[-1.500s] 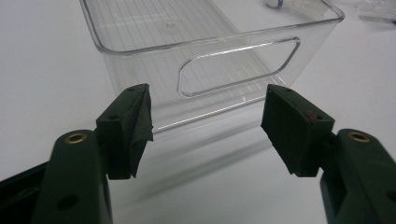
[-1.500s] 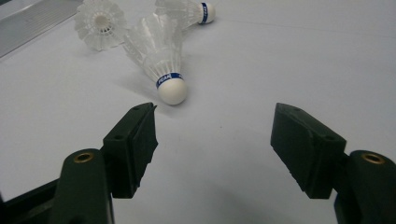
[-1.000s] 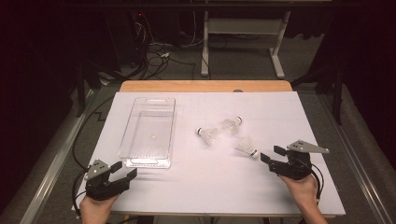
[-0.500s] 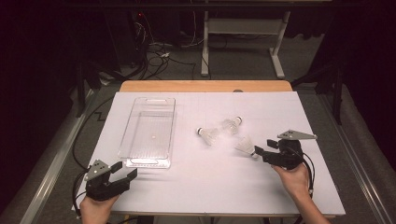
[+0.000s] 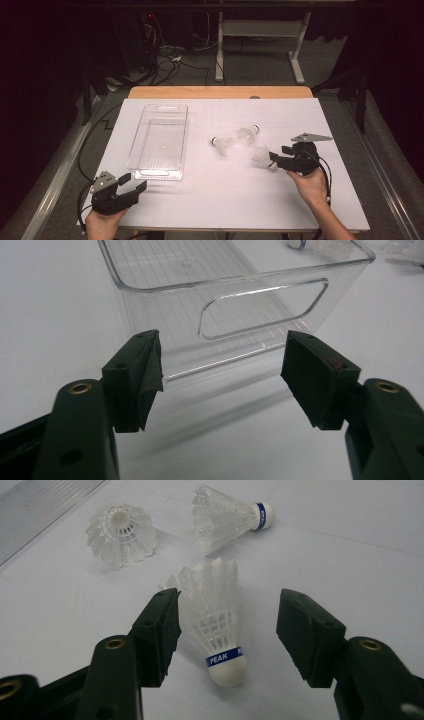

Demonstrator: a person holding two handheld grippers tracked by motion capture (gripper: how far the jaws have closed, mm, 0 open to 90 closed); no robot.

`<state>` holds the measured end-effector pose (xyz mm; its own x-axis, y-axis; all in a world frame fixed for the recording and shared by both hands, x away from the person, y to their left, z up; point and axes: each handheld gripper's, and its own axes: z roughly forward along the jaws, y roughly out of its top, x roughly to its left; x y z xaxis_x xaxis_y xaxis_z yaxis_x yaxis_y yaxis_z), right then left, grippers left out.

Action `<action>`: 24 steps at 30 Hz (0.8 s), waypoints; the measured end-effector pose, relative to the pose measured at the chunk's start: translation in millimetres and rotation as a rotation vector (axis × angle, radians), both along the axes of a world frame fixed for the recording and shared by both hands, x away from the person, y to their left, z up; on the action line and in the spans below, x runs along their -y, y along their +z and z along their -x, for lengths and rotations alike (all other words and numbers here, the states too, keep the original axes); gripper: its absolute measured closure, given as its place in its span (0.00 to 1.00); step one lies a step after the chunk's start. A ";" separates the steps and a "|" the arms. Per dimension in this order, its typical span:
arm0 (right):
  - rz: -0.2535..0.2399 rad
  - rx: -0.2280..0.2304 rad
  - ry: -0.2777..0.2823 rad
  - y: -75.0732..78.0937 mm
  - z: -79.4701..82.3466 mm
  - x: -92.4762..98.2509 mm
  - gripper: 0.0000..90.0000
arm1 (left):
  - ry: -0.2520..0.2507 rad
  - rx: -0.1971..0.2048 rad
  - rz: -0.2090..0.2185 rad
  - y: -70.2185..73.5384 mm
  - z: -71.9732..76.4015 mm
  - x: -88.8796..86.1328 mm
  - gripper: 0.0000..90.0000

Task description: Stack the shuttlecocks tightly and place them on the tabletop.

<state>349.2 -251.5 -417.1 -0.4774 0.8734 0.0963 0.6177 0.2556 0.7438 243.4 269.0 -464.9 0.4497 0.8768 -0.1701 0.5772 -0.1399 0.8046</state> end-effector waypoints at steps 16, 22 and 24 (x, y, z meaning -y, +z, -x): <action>0.074 -0.068 0.002 16.9 -28.1 -22.0 0.51 | -0.005 0.002 0.002 -0.4 0.3 0.5 0.37; 0.087 -0.105 -0.010 15.6 -38.4 -27.7 0.51 | -0.008 0.002 0.001 -0.4 0.3 0.9 0.37; 0.093 -0.114 -0.014 14.5 -41.5 -29.8 0.51 | -0.007 0.001 0.003 -0.4 0.2 0.8 0.37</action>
